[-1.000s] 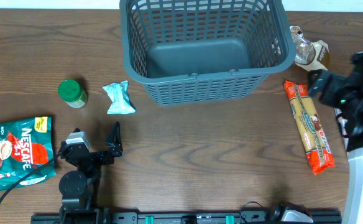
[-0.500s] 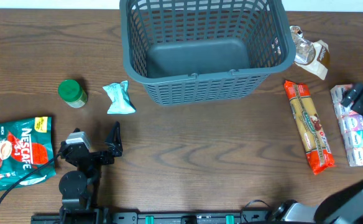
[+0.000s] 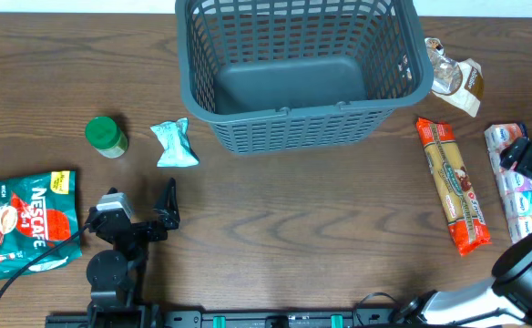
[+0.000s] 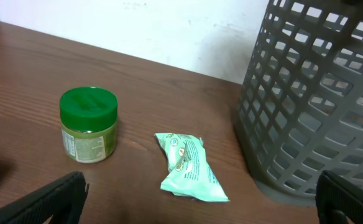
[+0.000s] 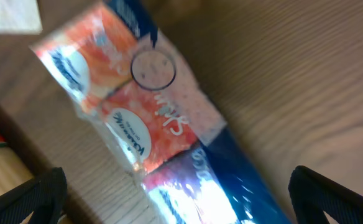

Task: Pack container
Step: 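Reach the right gripper to the white tissue multipack and grasp it, then lift the tissue multipack and drop it into the grey basket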

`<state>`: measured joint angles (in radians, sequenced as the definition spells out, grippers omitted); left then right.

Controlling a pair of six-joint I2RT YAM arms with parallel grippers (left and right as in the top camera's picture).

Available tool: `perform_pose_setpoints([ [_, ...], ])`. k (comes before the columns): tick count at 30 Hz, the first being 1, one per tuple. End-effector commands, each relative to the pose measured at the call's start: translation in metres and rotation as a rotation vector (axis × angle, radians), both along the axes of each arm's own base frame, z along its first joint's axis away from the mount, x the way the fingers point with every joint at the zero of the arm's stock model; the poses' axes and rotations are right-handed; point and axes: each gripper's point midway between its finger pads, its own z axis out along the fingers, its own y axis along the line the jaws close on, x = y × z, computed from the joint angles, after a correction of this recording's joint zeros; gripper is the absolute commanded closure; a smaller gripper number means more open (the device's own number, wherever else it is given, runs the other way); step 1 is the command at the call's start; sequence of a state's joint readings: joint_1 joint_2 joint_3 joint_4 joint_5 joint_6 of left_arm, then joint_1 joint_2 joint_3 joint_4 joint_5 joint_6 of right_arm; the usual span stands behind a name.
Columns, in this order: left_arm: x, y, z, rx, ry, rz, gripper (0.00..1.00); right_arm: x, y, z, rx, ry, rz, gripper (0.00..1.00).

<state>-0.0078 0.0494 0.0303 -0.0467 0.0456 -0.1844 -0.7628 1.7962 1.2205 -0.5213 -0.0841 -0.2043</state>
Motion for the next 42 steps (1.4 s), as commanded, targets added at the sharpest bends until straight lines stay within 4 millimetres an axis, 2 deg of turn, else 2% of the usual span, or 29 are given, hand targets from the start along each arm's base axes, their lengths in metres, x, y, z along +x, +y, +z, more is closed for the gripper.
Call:
perform_pose_setpoints([
  [1, -0.001, 0.001, -0.017, -0.004, 0.042, 0.009, 0.02, 0.003, 0.0, -0.022, 0.027, 0.024, 0.07, 0.01],
  [6, -0.001, 0.001, -0.017, -0.004, 0.042, 0.009, 0.01, 0.001, 0.002, -0.048, 0.056, 0.069, 0.098, 0.03],
  [10, -0.001, 0.001, -0.017, -0.004, 0.042, 0.01, 0.01, -0.001, 0.005, -0.062, 0.084, 0.089, 0.102, 0.28],
  [11, -0.001, 0.001, -0.017, -0.004, 0.042, 0.01, 0.01, 0.001, 0.007, -0.062, 0.093, 0.083, 0.107, 0.37],
  [14, -0.001, 0.001, -0.017, -0.004, 0.042, 0.009, 0.02, 0.006, 0.01, -0.056, 0.118, 0.042, 0.083, 0.58],
  [15, -0.001, 0.001, -0.017, -0.004, 0.042, 0.01, 0.02, 0.008, 0.01, -0.051, 0.122, 0.021, 0.066, 0.68],
  [16, -0.001, 0.001, -0.017, -0.004, 0.042, 0.009, 0.01, 0.011, 0.01, -0.046, 0.124, 0.0, 0.059, 0.73],
  [18, -0.001, 0.001, -0.017, -0.004, 0.042, 0.01, 0.01, 0.017, 0.009, -0.034, 0.123, -0.041, 0.048, 0.76],
  [20, -0.001, 0.001, -0.017, -0.004, 0.042, 0.009, 0.01, 0.025, 0.006, -0.015, 0.114, -0.09, 0.033, 0.85],
  [24, -0.001, 0.001, -0.017, -0.004, 0.042, 0.01, 0.01, 0.043, 0.003, 0.04, 0.098, -0.233, 0.022, 0.9],
  [29, -0.001, 0.001, -0.017, -0.004, 0.042, 0.01, 0.01, 0.068, 0.01, 0.144, -0.003, -0.441, 0.066, 0.99],
  [30, -0.001, 0.001, -0.017, -0.004, 0.042, 0.009, 0.01, 0.073, 0.016, 0.172, -0.043, -0.487, 0.092, 0.99],
  [31, -0.001, 0.001, -0.017, -0.004, 0.042, 0.009, 0.02, 0.076, 0.019, 0.187, -0.064, -0.512, 0.107, 0.99],
  [33, -0.001, 0.001, -0.017, -0.004, 0.042, 0.01, 0.01, 0.086, 0.035, 0.234, -0.13, -0.595, 0.16, 0.99],
  [35, -0.001, 0.001, -0.017, -0.004, 0.042, 0.009, 0.01, 0.098, 0.057, 0.284, -0.203, -0.694, 0.232, 0.99],
  [38, -0.001, 0.001, -0.017, -0.004, 0.042, 0.01, 0.01, 0.118, 0.097, 0.345, -0.286, -0.841, 0.348, 0.99],
  [40, -0.001, 0.001, -0.017, -0.004, 0.042, 0.009, 0.02, 0.131, 0.136, 0.375, -0.335, -0.92, 0.476, 0.99],
  [42, -0.001, 0.001, -0.017, -0.004, 0.042, 0.01, 0.01, 0.144, 0.181, 0.395, -0.373, -0.993, 0.618, 0.99],
])
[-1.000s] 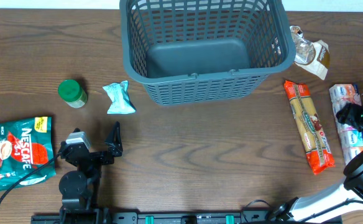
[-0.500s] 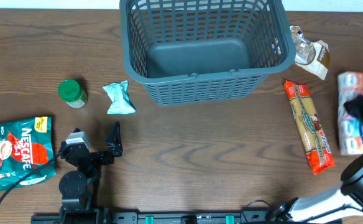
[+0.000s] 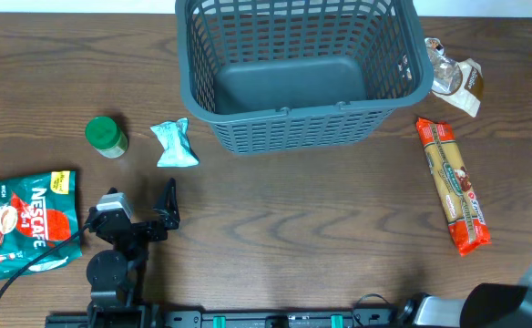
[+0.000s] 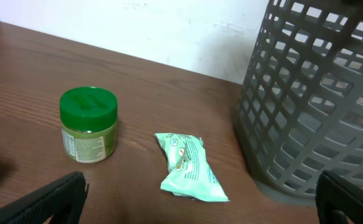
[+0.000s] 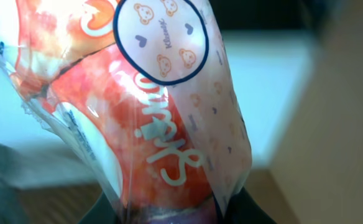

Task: Pack container
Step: 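Lift the tissue multipack and drop it into the grey basket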

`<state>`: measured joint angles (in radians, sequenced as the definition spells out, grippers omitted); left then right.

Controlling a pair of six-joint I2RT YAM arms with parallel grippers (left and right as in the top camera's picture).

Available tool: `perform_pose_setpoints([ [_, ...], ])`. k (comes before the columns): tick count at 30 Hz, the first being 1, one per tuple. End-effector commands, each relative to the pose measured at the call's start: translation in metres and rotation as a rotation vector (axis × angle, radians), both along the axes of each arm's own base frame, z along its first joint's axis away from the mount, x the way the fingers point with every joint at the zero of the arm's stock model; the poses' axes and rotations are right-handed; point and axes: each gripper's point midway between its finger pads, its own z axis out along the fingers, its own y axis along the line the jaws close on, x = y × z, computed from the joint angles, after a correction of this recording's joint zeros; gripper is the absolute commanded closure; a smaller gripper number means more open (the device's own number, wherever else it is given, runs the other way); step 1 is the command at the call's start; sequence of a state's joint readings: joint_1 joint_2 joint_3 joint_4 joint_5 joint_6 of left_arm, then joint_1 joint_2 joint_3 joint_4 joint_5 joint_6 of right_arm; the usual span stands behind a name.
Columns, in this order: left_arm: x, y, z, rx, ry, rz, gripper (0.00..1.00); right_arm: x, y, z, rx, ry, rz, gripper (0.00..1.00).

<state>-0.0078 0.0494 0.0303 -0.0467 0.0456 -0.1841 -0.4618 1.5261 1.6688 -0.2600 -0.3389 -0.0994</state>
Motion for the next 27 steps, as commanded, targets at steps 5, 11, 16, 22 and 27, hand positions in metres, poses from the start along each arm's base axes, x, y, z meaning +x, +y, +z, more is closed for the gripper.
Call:
perform_pose_setpoints([
  [5, -0.001, 0.001, -0.017, -0.005, 0.042, 0.01, 0.02, 0.031, 0.162, 0.035, -0.24, -0.154, 0.392, 0.99],
  [11, -0.001, 0.001, -0.017, -0.005, 0.042, 0.009, 0.01, 0.047, 0.278, 0.001, -0.401, -0.161, 0.64, 0.99],
  [16, -0.001, 0.001, -0.017, -0.005, 0.042, 0.009, 0.01, 0.054, 0.349, -0.045, -0.497, -0.135, 0.819, 0.99],
  [22, -0.001, 0.001, -0.017, -0.005, 0.042, 0.01, 0.02, 0.064, 0.375, -0.083, -0.489, -0.077, 0.879, 0.99],
  [27, -0.001, 0.001, -0.017, -0.005, 0.042, 0.009, 0.01, 0.072, 0.38, -0.103, -0.477, -0.046, 0.901, 0.29],
])
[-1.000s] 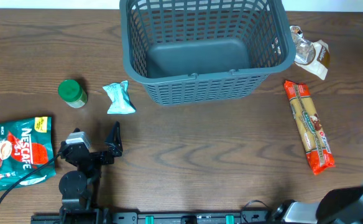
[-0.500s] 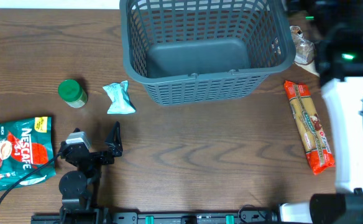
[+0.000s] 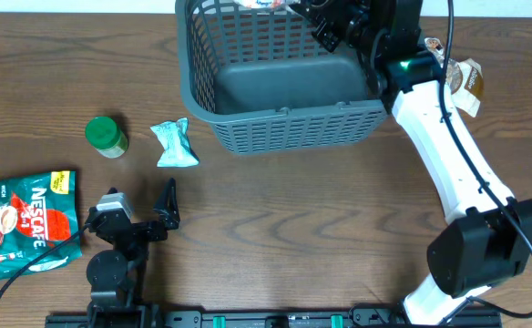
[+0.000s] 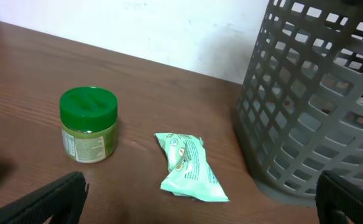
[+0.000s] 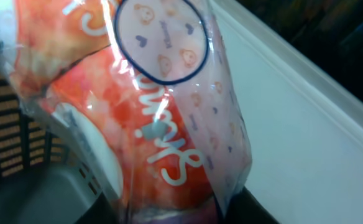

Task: Pack container
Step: 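Lift the tissue multipack and drop it into the grey basket, then move the right gripper to the red-gold pasta packet and grasp it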

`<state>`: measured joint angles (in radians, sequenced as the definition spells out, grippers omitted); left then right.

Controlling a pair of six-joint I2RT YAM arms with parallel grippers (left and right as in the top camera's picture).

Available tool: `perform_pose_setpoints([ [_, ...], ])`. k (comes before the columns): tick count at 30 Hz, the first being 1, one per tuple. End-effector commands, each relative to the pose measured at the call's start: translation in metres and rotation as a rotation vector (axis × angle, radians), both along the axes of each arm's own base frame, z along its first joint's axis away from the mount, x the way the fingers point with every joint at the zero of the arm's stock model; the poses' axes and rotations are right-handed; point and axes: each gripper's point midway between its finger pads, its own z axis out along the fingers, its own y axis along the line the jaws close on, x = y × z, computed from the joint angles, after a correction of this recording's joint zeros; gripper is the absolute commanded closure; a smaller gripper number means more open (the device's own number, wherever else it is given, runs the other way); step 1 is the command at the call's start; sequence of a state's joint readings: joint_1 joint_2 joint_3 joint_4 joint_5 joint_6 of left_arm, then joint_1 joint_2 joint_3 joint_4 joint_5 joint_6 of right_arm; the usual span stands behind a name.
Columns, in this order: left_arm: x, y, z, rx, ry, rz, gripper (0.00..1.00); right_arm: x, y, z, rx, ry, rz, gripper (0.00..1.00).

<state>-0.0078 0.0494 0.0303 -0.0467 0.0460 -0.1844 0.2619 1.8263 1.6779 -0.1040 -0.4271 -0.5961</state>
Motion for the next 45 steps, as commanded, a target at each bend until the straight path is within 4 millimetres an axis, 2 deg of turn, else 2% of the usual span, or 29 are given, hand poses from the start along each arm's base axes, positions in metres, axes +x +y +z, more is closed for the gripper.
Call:
perform_pose_setpoints([
  [1, -0.001, 0.001, -0.017, -0.004, 0.042, 0.01, 0.01, 0.0, 0.006, 0.006, -0.001, -0.029, 0.031, 0.01],
  [3, -0.001, 0.001, -0.017, -0.004, 0.042, 0.01, 0.01, -0.001, 0.007, 0.006, 0.018, -0.012, 0.029, 0.01],
  [5, -0.001, 0.001, -0.017, -0.004, 0.042, 0.01, 0.01, -0.007, 0.008, 0.017, 0.044, -0.018, 0.038, 0.01],
  [8, -0.001, 0.001, -0.017, -0.004, 0.042, 0.01, 0.01, -0.021, 0.006, 0.045, 0.118, -0.016, 0.039, 0.01],
  [11, -0.001, 0.001, -0.017, -0.004, 0.042, 0.01, 0.02, -0.039, -0.009, 0.079, 0.204, -0.001, -0.004, 0.01],
  [14, -0.001, 0.001, -0.017, -0.004, 0.042, 0.01, 0.02, -0.064, -0.035, 0.103, 0.216, 0.013, -0.052, 0.01],
  [16, -0.001, 0.001, -0.017, -0.004, 0.042, 0.01, 0.01, -0.084, -0.057, 0.112, 0.209, 0.041, -0.093, 0.01],
  [20, -0.001, 0.001, -0.017, -0.004, 0.042, 0.01, 0.01, -0.118, -0.1, 0.117, 0.183, 0.095, -0.193, 0.01],
  [22, -0.001, 0.001, -0.017, -0.004, 0.042, 0.01, 0.01, -0.124, -0.129, 0.115, 0.17, 0.117, -0.303, 0.01],
  [27, -0.001, 0.001, -0.017, -0.004, 0.042, 0.01, 0.01, -0.139, -0.215, 0.091, 0.282, 0.276, -0.7, 0.01],
  [32, -0.001, 0.001, -0.017, -0.004, 0.042, 0.01, 0.01, -0.154, -0.273, 0.05, 0.307, 0.434, -0.932, 0.01],
  [37, -0.001, 0.001, -0.017, -0.004, 0.042, 0.01, 0.01, -0.161, -0.315, 0.006, 0.319, 0.59, -1.069, 0.01],
  [41, -0.001, 0.001, -0.017, -0.004, 0.042, 0.01, 0.01, -0.164, -0.349, -0.04, 0.331, 0.704, -1.166, 0.01],
  [45, -0.001, 0.001, -0.017, -0.004, 0.042, 0.01, 0.02, -0.166, -0.363, -0.088, 0.367, 0.798, -1.178, 0.01],
])
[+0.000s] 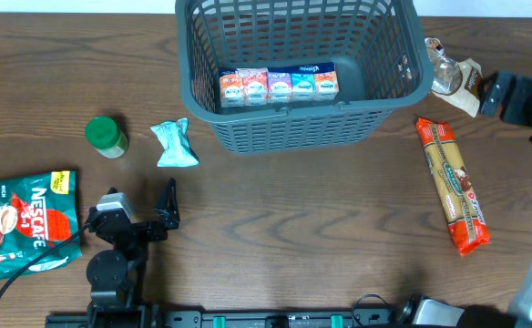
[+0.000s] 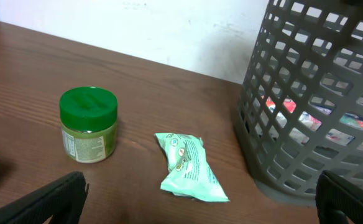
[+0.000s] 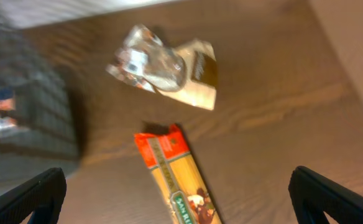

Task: Pack container
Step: 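Move the right gripper to the red-gold pasta packet and grasp it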

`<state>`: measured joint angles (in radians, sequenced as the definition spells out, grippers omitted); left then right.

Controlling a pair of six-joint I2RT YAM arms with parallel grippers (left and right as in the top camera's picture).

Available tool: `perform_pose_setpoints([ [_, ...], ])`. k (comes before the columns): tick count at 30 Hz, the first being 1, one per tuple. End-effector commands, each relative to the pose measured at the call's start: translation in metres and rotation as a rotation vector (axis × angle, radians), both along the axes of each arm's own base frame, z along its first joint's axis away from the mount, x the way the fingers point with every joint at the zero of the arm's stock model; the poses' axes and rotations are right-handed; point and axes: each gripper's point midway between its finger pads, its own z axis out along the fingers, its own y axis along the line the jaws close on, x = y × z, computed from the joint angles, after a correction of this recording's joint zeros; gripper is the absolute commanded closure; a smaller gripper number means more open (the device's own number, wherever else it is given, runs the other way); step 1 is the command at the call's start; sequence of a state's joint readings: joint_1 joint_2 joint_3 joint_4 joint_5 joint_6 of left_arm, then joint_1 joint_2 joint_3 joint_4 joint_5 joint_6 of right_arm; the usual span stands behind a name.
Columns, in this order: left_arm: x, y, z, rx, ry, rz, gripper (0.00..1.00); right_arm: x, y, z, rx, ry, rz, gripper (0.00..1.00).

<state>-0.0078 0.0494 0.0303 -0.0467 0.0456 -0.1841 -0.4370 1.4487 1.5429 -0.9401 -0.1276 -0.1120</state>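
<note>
The grey basket (image 1: 293, 128) stands at the back middle of the table, and a multi-coloured tissue pack (image 1: 278, 86) lies on its floor; the pack shows through the mesh (image 2: 312, 121). My right gripper (image 1: 512, 98) hangs open and empty at the right edge, near a clear-and-brown bag (image 3: 163, 65) and above a spaghetti pack (image 3: 175, 180). My left gripper (image 2: 197, 202) rests open at the front left. Ahead of it are a green-lidded jar (image 2: 89, 124) and a mint-green packet (image 2: 188, 167).
A red and green Nescafe bag (image 1: 25, 223) lies at the front left edge. The spaghetti pack (image 1: 452, 185) lies lengthwise right of the basket, with the clear bag (image 1: 453, 75) behind it. Bare wood spans the front middle.
The tissue pack, held over the basket's back by my right gripper, now lies inside the basket. That gripper is open and has moved to the table's right edge. The left arm is unchanged.
My right gripper stood open over the tissue pack at the table's right edge. Then it was shut on the pack and out of the overhead view. Then it held the pack over the basket. Now the pack lies in the basket and the gripper is empty.
</note>
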Motion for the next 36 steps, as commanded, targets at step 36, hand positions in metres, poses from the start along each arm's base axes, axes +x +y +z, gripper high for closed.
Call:
perform_pose_setpoints([
  [36, -0.001, 0.001, -0.017, -0.005, 0.042, 0.009, 0.02, -0.048, 0.012, -0.288, 0.035, 0.422, 0.06, 0.3],
])
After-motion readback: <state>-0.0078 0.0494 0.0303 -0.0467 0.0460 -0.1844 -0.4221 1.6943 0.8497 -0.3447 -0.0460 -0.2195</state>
